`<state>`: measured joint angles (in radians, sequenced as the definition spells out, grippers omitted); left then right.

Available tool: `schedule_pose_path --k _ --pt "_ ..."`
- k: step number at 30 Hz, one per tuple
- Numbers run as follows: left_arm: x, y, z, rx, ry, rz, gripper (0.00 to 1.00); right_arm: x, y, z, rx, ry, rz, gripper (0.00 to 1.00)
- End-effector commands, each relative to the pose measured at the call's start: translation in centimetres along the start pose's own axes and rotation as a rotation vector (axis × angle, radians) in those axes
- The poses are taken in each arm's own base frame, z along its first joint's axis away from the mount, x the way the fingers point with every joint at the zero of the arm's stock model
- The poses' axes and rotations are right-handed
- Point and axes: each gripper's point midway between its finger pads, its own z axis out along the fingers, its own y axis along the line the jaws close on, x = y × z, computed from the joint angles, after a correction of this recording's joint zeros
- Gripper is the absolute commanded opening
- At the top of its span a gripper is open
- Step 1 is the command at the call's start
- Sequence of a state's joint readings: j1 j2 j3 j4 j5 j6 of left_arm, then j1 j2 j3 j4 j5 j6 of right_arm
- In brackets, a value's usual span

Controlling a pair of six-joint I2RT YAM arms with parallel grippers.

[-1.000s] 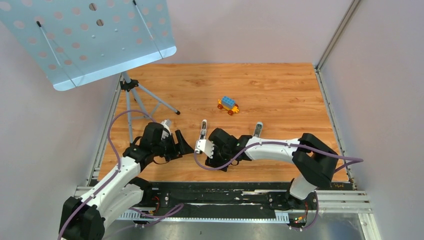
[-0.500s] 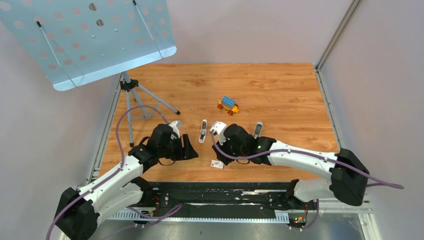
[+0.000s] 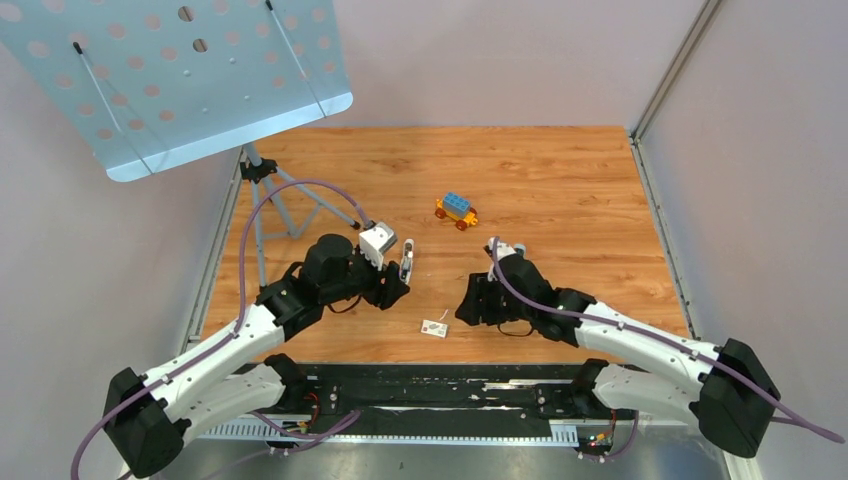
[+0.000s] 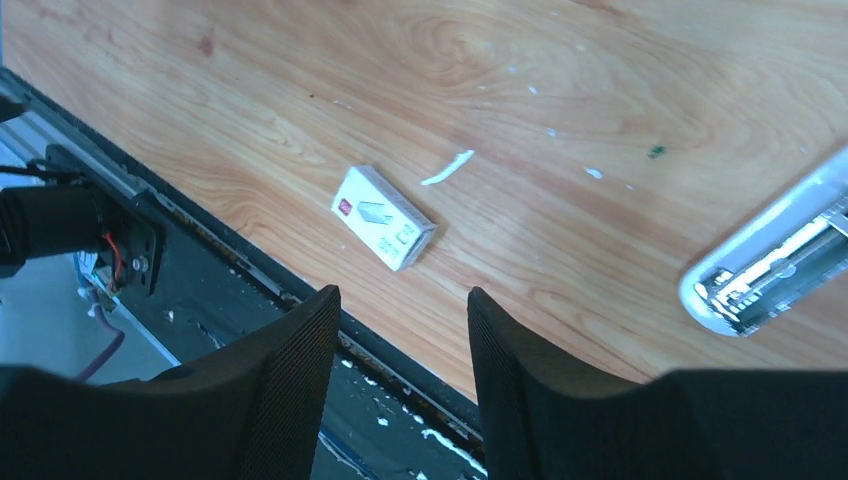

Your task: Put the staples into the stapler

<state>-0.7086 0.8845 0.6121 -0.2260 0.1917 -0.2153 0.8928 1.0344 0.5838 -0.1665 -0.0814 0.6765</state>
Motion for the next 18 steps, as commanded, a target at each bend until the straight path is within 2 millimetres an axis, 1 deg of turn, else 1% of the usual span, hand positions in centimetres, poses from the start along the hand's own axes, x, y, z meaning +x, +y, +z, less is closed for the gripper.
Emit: schedule_pose_path --k 1,6,9,11,14,16,18 --pt "-1.4 -1.1 0.2 0.123 -0.104 0.371 0.61 0.4 -1.3 -0.4 -0.016 -0.027 0.168 0.54" --pt "-0.6 -3.8 -0.1 0.300 -0.154 0.653 0.61 0.4 -2.0 -1.0 -0.046 -0.064 0.219 0.54" --pt "0.2 -4.8 0.2 0.361 -0.128 0.809 0.65 0.9 -2.1 -1.0 -0.063 -0.070 0.232 0.54" --pt "1.3 -5.1 0.8 0.396 -0.066 0.869 0.67 1.2 -2.1 -0.9 -0.078 -0.069 0.245 0.53" --pt "2.2 -5.8 1.9 0.451 -0.004 0.935 0.69 1.8 -2.3 -0.6 -0.091 -0.055 0.272 0.53" --pt "3.1 -6.1 2.8 0.474 0.037 0.956 0.69 1.6 -2.0 -0.5 -0.111 -0.067 0.276 0.54" --pt "4.4 -6.2 3.8 0.507 0.078 0.956 0.70 1.7 -2.0 -0.4 -0.119 -0.076 0.286 0.57"
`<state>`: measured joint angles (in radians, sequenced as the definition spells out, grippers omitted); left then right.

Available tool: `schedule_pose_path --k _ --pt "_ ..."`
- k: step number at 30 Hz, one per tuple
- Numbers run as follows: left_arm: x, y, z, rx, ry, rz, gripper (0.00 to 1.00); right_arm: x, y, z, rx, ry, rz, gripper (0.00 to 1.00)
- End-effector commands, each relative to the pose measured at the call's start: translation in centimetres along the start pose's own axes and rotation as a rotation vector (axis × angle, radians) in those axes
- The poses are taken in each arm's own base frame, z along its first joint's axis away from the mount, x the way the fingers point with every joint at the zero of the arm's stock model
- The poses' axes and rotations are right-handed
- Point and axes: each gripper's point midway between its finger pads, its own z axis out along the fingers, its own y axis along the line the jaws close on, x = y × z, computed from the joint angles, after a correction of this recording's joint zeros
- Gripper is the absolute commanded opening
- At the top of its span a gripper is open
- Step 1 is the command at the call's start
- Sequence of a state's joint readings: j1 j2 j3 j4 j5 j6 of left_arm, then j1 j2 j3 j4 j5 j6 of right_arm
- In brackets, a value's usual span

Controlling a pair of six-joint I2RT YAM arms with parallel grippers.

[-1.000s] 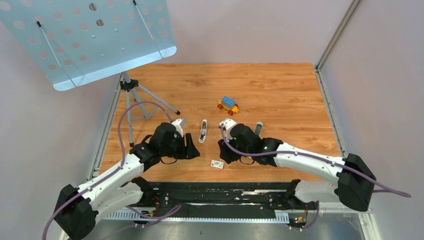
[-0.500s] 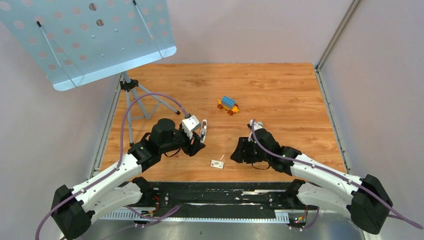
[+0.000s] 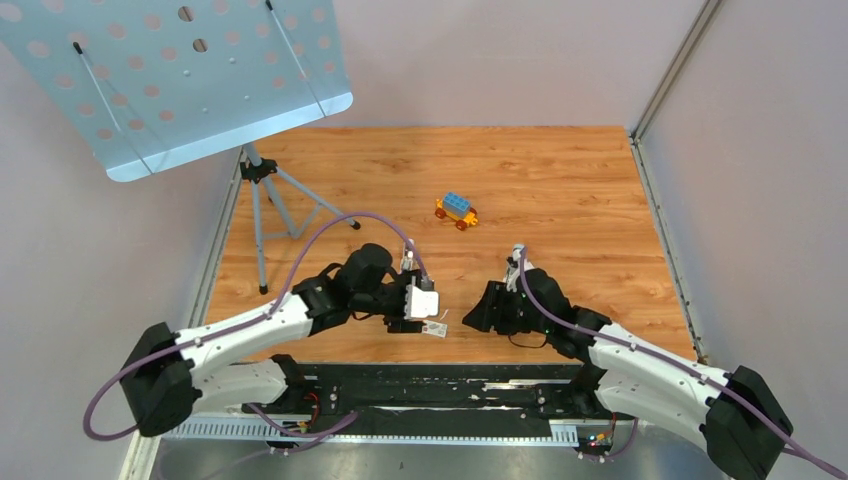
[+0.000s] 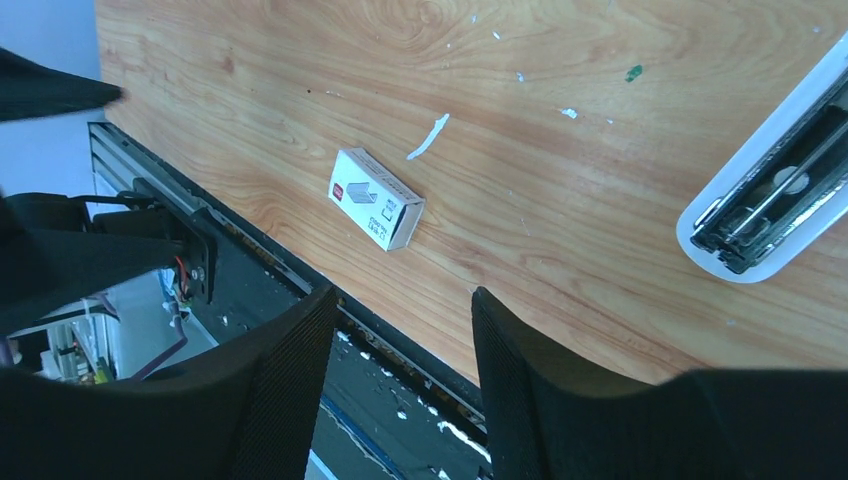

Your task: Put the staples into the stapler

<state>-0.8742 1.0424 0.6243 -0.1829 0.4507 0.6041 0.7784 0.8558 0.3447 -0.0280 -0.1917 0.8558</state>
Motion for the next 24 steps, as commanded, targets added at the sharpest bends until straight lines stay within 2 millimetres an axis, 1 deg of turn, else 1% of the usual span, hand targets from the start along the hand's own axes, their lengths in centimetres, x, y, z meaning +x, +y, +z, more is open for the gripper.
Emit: schedule_pose_path --k 1,3,7,12,17,24 --pt "0.9 -1.0 2.1 0.104 0.032 0.090 0.70 -0.4 0.6 0.1 -0.054 -0.029 0.053 0.57" --pt "1.6 -1.3 2.9 0.125 0.043 0.083 0.70 -0.5 0.7 0.1 -0.063 -0.042 0.065 0.57" --pt "2.8 -2.2 4.1 0.164 0.078 0.085 0.69 -0.6 0.7 0.2 -0.065 -0.049 0.071 0.50" --pt "4.7 -3.0 5.5 0.203 0.136 0.082 0.68 -0.4 0.6 0.7 -0.067 -0.036 0.075 0.51" --pt "5.7 -3.1 6.5 0.214 0.176 0.085 0.66 -0.2 0.4 1.0 -0.063 -0.027 0.078 0.51" --pt "6.6 -3.1 7.4 0.215 0.203 0.053 0.62 0.2 0.4 0.9 -0.073 -0.020 0.084 0.50"
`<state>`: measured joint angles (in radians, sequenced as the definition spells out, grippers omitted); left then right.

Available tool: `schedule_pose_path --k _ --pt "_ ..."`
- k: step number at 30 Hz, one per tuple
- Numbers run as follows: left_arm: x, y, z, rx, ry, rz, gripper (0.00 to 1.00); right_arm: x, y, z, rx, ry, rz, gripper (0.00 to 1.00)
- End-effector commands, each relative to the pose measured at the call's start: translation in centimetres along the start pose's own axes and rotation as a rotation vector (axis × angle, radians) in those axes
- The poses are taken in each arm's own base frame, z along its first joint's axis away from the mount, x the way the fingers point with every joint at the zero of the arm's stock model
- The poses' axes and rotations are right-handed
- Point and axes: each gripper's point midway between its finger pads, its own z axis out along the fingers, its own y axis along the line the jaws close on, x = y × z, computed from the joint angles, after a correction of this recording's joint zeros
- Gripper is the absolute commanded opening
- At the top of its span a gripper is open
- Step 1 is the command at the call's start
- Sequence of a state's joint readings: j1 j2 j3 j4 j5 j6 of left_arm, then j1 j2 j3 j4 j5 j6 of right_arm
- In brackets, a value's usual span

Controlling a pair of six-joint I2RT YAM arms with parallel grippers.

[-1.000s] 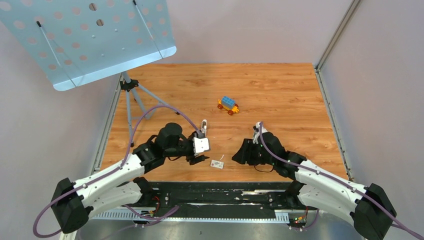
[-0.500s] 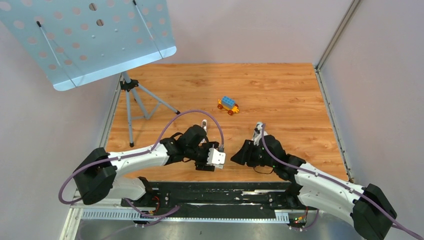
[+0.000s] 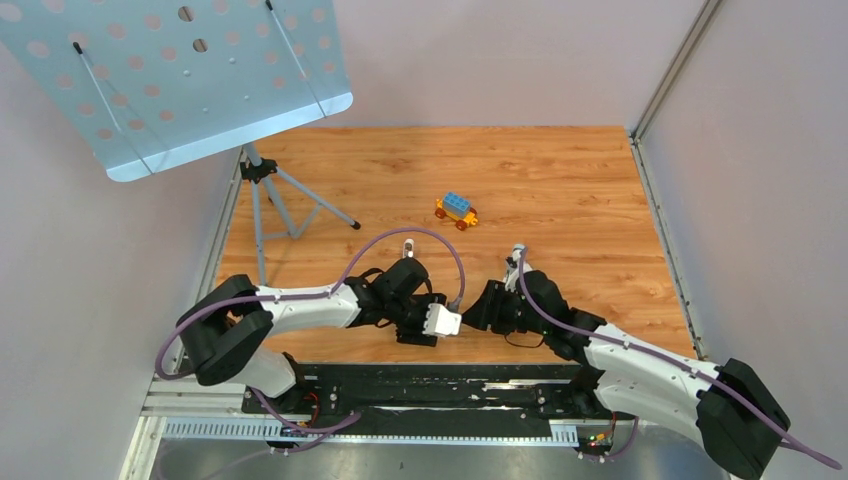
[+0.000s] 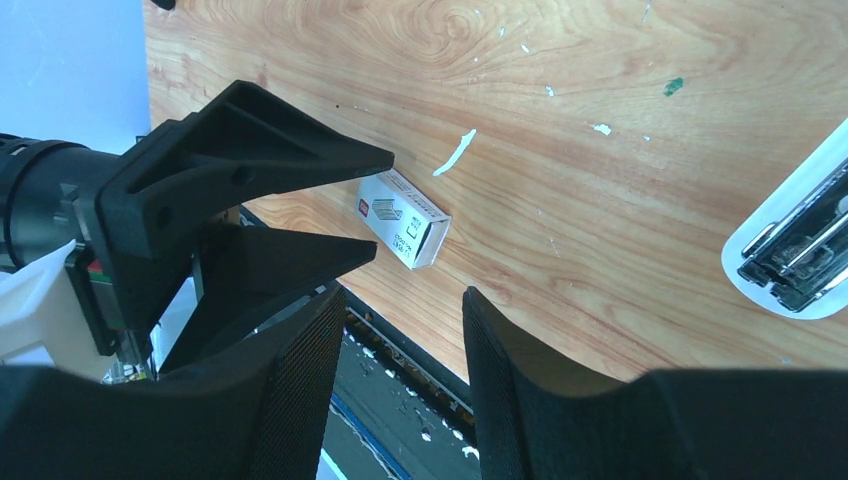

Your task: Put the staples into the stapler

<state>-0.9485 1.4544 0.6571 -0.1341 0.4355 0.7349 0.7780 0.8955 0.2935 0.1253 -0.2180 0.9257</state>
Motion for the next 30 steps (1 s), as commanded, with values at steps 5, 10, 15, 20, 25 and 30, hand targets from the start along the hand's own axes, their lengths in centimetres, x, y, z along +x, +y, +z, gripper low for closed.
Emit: schedule_pose_path --k 5,10,15,20,25,30 --pt "-0.4 1.2 1.1 -0.021 0.010 -0.005 0.60 0.5 -0.4 0.0 -0.026 0.000 0.032 0.51" --pt "-0.3 1.4 1.4 -0.030 0.014 -0.026 0.57 0.9 -0.4 0.4 -0.052 0.010 0.044 0.51" --pt "-0.2 1.1 1.7 -0.023 0.018 -0.040 0.53 1.2 -0.2 1.0 -0.081 0.021 0.042 0.50" --pt "-0.2 0.8 1.9 -0.021 0.016 -0.050 0.48 1.2 0.4 1.6 -0.121 0.030 0.035 0.50" --pt "-0.4 0.8 1.9 -0.034 0.005 -0.067 0.44 1.3 0.4 2.0 -0.133 0.036 0.031 0.50" --pt "-1.1 1.2 1.6 -0.073 -0.037 -0.092 0.42 1.7 0.2 2.6 -0.146 0.047 0.035 0.50"
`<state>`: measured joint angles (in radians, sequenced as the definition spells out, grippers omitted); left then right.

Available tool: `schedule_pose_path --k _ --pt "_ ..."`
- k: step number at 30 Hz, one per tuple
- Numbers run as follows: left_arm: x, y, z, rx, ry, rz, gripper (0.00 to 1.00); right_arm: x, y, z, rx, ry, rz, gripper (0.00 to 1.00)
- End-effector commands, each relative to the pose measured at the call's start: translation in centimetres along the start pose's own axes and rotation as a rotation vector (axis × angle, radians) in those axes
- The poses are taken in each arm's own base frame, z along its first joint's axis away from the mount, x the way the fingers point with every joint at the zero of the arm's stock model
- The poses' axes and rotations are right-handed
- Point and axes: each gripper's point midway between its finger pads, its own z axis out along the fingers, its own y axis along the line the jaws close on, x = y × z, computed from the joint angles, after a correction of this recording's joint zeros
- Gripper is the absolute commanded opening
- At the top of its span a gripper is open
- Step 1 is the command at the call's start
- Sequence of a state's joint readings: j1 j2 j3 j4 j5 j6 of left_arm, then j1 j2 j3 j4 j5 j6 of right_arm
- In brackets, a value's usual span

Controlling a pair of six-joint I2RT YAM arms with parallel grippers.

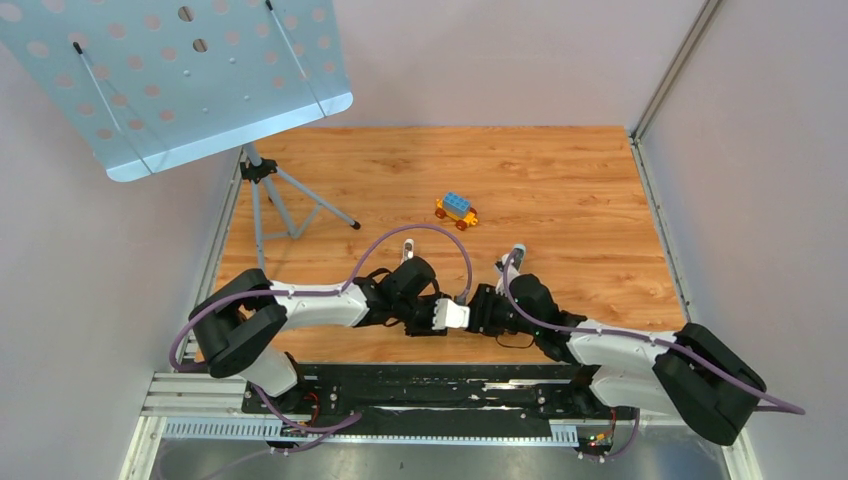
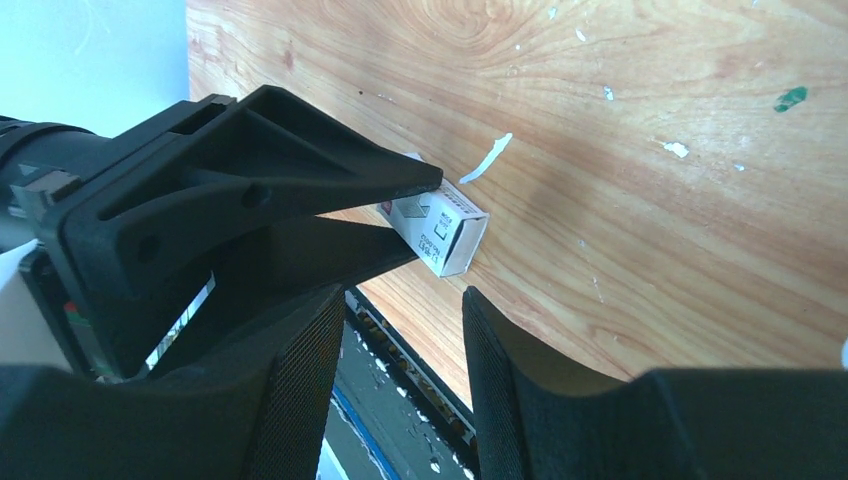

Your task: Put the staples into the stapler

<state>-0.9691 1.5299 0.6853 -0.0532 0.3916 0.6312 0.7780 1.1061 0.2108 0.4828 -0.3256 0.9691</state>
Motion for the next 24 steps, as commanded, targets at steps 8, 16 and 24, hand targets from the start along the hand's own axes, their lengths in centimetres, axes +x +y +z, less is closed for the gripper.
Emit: schedule_pose_path --k 8,16,24 --pt "-1.4 0.2 -0.6 -0.080 -0.103 -0.047 0.40 0.2 0.7 0.9 -0.096 0.010 0.012 0.50" --pt "-1.2 0.1 -1.0 -0.107 -0.116 -0.059 0.40 0.2 0.4 1.4 -0.095 0.012 0.022 0.49" --pt "-0.5 -0.2 -0.6 -0.087 -0.088 -0.056 0.50 0.6 -0.6 1.8 -0.064 0.018 0.026 0.49"
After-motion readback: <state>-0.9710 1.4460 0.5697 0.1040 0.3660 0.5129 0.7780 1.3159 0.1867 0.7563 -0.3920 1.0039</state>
